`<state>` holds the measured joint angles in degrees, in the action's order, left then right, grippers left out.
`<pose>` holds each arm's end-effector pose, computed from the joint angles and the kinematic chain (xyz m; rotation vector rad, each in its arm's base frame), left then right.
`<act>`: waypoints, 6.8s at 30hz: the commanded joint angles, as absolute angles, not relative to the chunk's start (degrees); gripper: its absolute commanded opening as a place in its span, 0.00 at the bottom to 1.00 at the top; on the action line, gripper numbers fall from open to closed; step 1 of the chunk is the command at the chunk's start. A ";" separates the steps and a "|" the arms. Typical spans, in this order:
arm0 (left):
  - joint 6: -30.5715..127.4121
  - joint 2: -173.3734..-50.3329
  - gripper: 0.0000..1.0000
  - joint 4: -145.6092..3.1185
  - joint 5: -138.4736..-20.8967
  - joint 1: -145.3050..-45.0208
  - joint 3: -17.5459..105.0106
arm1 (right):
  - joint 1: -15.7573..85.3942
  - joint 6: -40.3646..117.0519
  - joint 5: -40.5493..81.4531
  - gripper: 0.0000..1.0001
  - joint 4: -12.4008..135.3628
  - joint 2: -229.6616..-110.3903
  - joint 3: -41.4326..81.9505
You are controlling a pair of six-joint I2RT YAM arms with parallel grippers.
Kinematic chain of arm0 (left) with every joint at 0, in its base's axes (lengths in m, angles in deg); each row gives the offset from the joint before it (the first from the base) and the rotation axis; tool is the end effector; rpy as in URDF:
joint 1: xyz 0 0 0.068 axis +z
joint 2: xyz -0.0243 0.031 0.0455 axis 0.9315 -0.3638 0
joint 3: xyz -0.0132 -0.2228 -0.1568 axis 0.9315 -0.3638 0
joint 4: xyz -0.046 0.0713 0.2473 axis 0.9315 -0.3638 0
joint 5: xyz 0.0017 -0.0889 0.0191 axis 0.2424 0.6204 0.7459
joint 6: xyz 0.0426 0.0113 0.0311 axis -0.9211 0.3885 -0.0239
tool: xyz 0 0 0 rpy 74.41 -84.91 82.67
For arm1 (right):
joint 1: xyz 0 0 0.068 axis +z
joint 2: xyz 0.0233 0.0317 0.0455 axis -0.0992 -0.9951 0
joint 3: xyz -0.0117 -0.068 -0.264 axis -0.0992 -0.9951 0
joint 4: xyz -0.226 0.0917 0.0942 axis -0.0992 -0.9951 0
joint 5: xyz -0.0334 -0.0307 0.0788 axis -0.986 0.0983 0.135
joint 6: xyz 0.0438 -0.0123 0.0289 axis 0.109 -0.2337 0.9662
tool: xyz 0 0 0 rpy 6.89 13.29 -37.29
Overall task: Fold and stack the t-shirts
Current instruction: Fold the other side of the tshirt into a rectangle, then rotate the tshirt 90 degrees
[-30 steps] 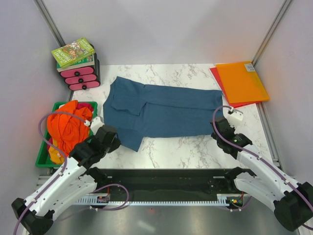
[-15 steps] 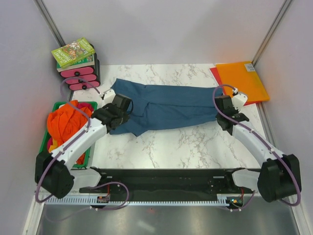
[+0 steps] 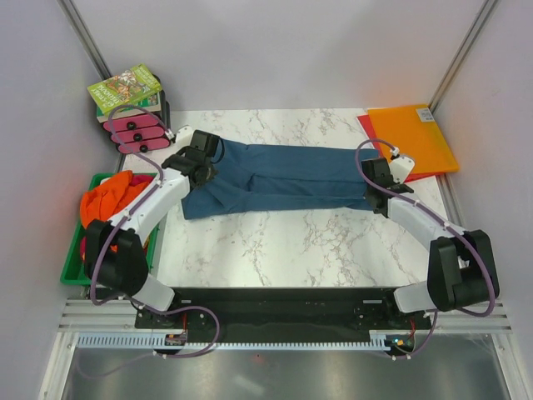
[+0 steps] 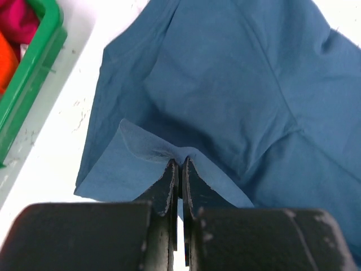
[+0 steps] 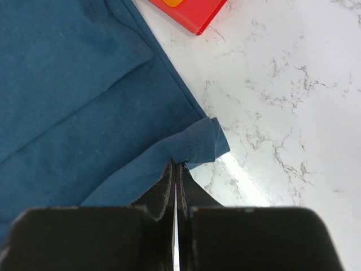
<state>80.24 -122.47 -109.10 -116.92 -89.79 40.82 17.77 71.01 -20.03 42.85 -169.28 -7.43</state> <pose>0.3025 -0.0983 0.2801 -0.6508 2.2474 0.0871 0.2772 0.0396 0.2118 0.7713 2.1707 -0.2614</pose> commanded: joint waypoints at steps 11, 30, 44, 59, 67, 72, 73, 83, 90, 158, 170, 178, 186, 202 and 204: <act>76.92 -138.13 0.02 -106.13 -120.73 -87.21 56.45 | 14.74 71.17 -20.41 0.00 48.01 -180.26 1.22; 76.04 -151.76 0.02 -106.04 -118.80 -82.90 65.69 | 12.20 69.59 -20.06 0.00 50.03 -195.38 13.00; 76.04 -154.83 0.02 -106.22 -118.00 -81.06 67.28 | 12.11 67.83 -19.98 0.00 51.35 -199.43 16.79; 79.38 -137.01 0.41 -106.40 -110.63 -84.30 57.27 | 17.20 68.61 -15.76 0.73 53.20 -180.44 4.84; 83.59 -138.04 0.17 -105.69 -106.85 -86.77 43.20 | 17.38 69.15 -13.03 0.00 52.94 -185.18 2.01; 85.35 -142.34 0.15 -105.87 -107.63 -86.68 42.40 | 17.38 68.27 -13.47 0.00 53.02 -188.95 5.79; 85.70 -143.14 0.15 -105.87 -107.55 -86.68 42.58 | 17.38 68.35 -13.47 0.00 52.85 -189.49 6.32; 88.69 -148.60 0.14 -110.35 -105.52 -84.05 43.55 | 17.38 70.81 -11.54 0.00 50.92 -192.30 4.48; 89.75 -147.72 0.15 -111.49 -104.03 -83.08 42.40 | 17.38 72.92 -5.66 0.00 48.10 -193.89 2.37; 72.97 -171.35 0.20 -121.85 -98.84 -86.15 83.69 | 39.88 70.28 -6.37 0.20 41.51 -185.90 -3.23; 68.22 -181.46 0.24 -126.00 -99.02 -86.24 106.21 | 55.26 79.43 0.86 0.19 47.23 -190.89 -7.22; 72.08 -172.52 0.29 -125.91 -102.97 -85.54 100.16 | 45.61 69.96 -10.29 0.31 39.93 -181.08 4.36; 76.12 -147.85 0.31 -119.24 -104.03 -86.94 74.34 | 37.51 59.13 -13.91 0.41 36.24 -182.71 19.76; 80.78 -119.32 0.25 -88.73 -86.36 -94.68 16.65 | 37.24 51.49 -6.62 0.46 32.90 -218.39 66.68; 81.49 -119.50 0.25 -88.99 -86.19 -94.77 16.30 | 37.33 50.43 -6.26 0.49 32.98 -222.78 71.86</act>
<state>77.37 -121.98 -96.79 -90.01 -94.49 15.48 37.09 53.90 -7.64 34.66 -217.08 61.75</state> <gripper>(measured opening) 0.252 0.469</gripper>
